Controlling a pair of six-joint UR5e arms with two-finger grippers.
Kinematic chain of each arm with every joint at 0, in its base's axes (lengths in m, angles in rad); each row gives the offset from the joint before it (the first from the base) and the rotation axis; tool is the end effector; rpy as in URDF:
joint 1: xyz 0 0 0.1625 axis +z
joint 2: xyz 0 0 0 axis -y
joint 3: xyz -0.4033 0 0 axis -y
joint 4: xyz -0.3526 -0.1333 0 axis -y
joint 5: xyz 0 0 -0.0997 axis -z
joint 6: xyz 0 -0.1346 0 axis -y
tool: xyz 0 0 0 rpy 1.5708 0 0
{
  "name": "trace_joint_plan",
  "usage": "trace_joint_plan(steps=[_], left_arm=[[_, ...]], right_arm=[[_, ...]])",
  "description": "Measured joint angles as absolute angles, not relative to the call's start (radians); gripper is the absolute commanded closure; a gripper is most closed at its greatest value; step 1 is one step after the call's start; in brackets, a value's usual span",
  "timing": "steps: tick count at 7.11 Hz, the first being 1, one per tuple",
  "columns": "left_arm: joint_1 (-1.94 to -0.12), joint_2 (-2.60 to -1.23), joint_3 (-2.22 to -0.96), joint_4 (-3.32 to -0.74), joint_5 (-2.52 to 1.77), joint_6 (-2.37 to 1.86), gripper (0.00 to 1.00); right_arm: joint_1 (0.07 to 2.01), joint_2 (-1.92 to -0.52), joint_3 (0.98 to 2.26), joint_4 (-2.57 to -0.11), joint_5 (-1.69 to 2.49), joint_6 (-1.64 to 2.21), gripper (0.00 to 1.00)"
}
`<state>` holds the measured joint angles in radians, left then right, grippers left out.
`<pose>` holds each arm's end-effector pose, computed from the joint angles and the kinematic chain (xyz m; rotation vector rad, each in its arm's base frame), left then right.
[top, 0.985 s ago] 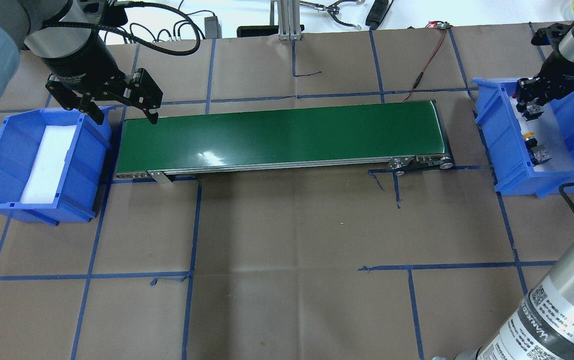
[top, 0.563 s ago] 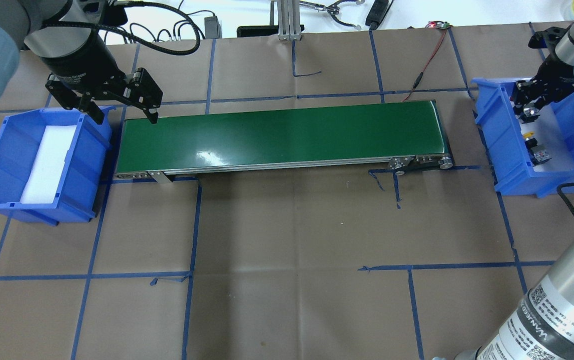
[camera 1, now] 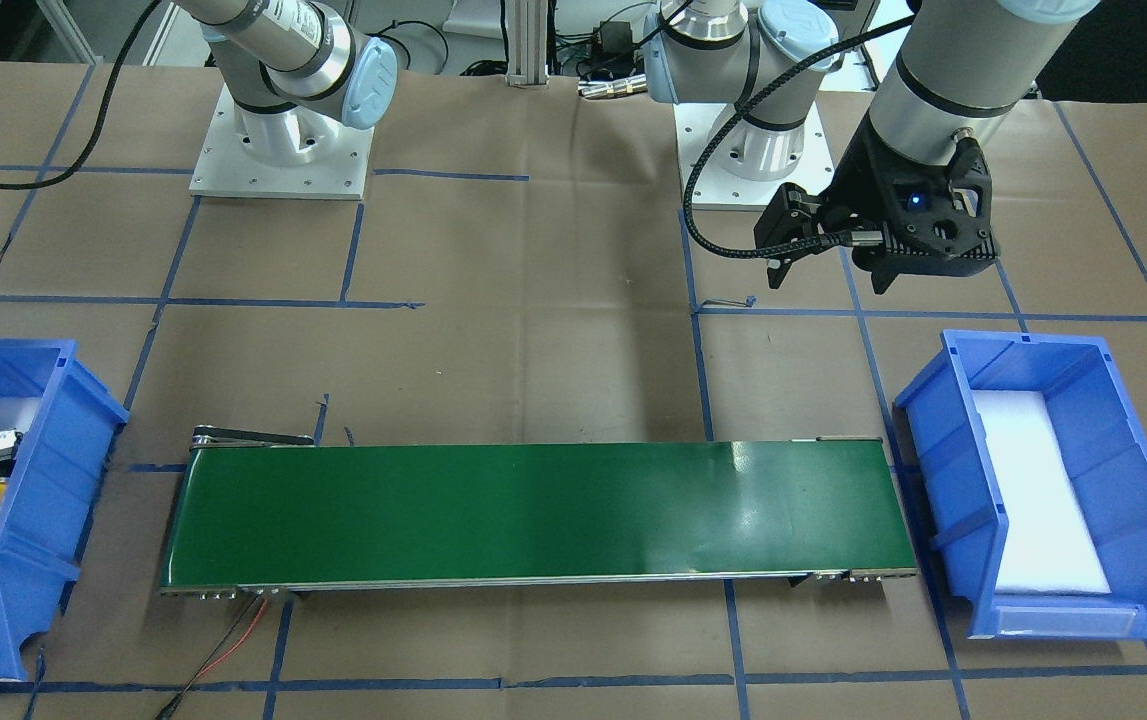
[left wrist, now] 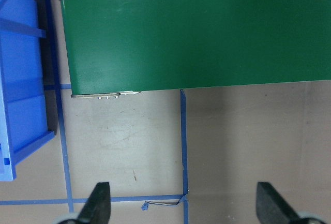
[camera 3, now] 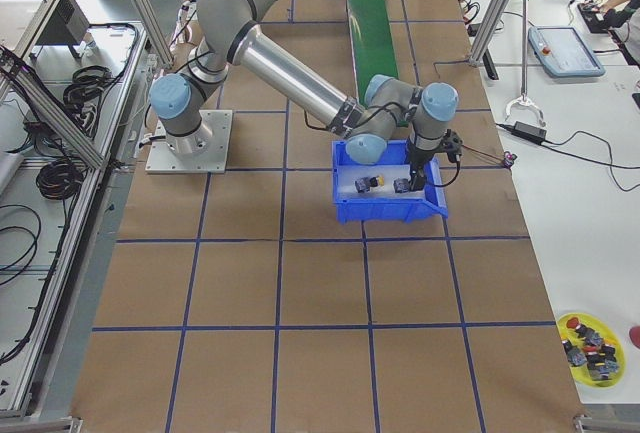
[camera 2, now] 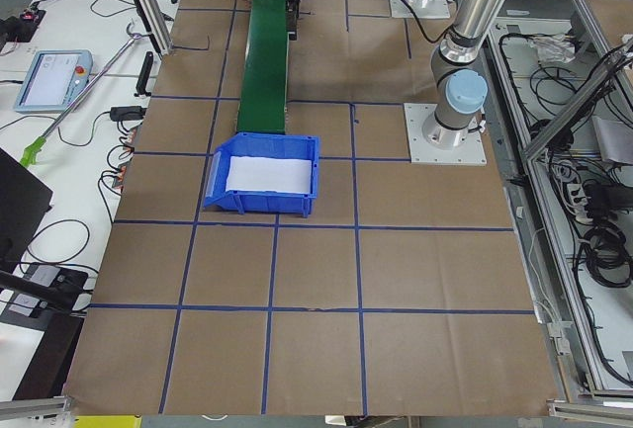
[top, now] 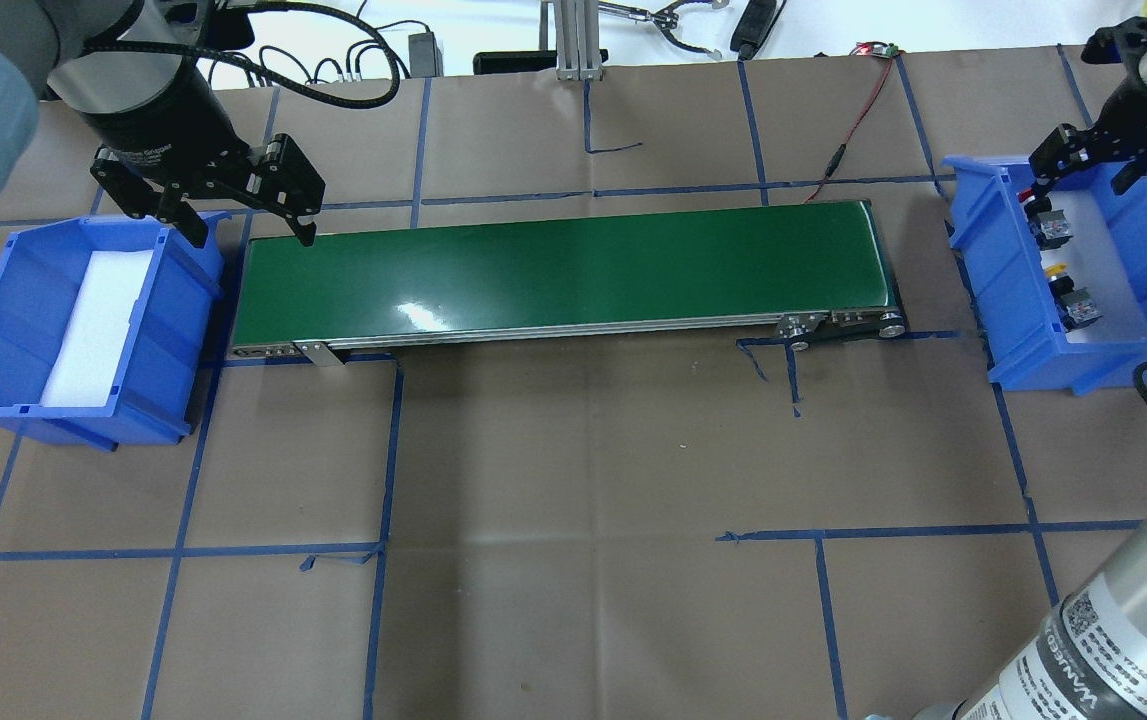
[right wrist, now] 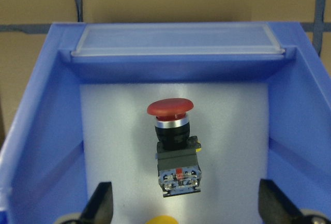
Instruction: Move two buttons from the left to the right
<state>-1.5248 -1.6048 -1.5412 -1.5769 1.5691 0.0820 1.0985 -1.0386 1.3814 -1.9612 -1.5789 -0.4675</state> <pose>-0.1120 -0.4702 0.4284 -0.0565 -3.1387 -0.0163 -0.1747 -0.6325 0.2618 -0.0078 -3.1122 0.0604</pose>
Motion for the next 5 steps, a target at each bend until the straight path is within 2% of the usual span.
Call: trace_joint_plan(steps=[3, 5], left_arm=[[-1.525, -1.606, -1.539, -1.577, 1.568, 0.081, 0.00], [-1.525, -1.606, -1.539, -1.577, 1.568, 0.081, 0.00]], right_arm=[[1.119, -1.251, 1.403, -1.898, -1.443, -0.447, 0.00], [1.152, -1.387, 1.469, -1.804, -1.388, -0.281, 0.00]])
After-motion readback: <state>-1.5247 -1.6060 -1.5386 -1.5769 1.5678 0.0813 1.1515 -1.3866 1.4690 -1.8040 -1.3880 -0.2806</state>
